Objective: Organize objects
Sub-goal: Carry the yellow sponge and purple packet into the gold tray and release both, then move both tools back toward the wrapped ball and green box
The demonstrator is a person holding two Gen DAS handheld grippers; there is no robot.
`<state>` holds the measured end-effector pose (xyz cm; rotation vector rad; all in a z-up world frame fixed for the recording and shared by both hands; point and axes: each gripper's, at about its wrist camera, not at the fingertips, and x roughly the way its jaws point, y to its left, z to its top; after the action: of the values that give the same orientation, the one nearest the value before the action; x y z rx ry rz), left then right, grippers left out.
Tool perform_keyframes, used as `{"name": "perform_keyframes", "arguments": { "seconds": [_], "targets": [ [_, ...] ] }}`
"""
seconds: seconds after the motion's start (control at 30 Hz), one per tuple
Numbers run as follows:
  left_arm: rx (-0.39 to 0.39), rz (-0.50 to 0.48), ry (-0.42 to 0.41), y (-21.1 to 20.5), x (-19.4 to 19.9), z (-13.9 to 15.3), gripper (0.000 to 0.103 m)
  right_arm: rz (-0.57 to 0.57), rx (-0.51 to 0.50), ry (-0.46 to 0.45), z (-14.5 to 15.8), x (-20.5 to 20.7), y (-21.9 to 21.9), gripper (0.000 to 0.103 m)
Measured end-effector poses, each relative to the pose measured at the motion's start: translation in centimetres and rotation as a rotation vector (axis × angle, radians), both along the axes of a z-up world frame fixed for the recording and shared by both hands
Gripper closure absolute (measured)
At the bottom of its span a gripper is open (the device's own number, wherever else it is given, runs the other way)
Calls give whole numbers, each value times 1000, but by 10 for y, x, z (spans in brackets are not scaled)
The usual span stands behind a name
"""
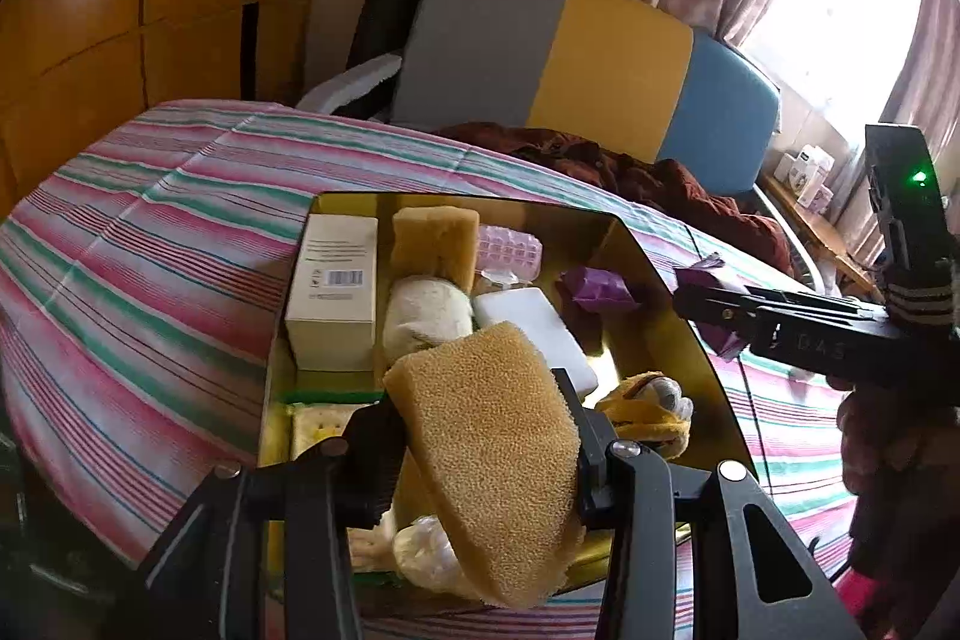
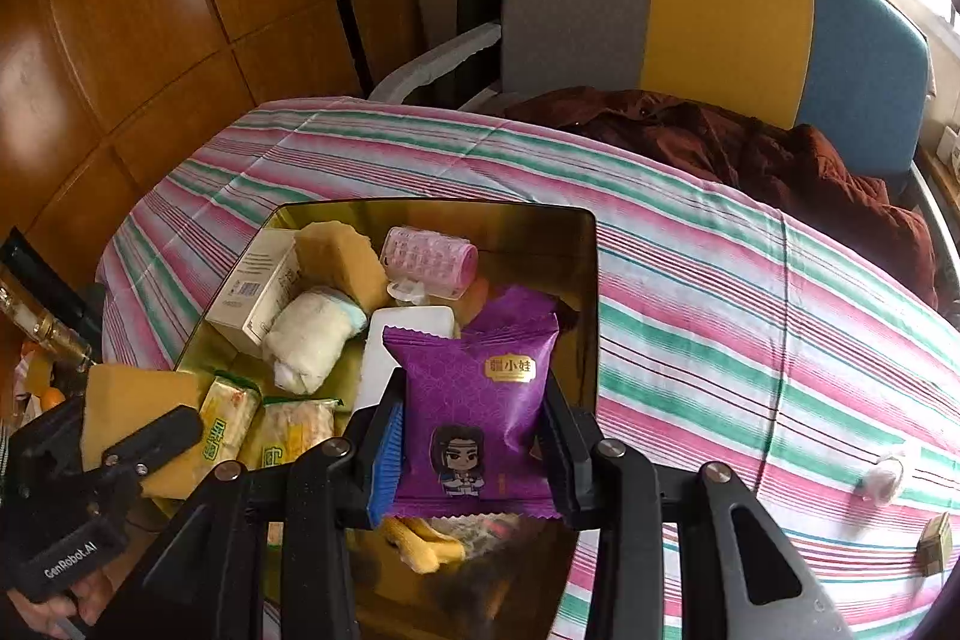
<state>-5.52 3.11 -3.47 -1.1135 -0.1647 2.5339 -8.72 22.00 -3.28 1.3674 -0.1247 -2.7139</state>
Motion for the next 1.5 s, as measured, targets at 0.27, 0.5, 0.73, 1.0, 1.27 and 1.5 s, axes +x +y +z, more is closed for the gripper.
{"name": "perform_keyframes", "arguments": {
  "seconds": [0.27, 0.5, 0.73, 1.0, 1.27, 1.5],
  "targets": [
    [9, -31, 15, 19, -19, 6, 59, -25, -29, -12, -3, -7, 4, 62],
    [5, -39, 7, 35, -39, 5, 59, -32, -44, -15, -7, -12, 7, 62],
    [-7, -49, 4, 46, -50, 3, 58, -41, -55, -26, -12, -13, 14, 62],
    [-26, -41, -22, 51, -55, -7, 50, -64, -81, -26, -15, -17, 19, 57],
    [-40, -32, -18, 48, -49, -11, 29, -71, -63, -23, -14, -10, 16, 54],
    [-74, -9, 30, 43, -36, 0, 29, -106, -60, -16, -14, 3, 20, 52]
  ]
}}
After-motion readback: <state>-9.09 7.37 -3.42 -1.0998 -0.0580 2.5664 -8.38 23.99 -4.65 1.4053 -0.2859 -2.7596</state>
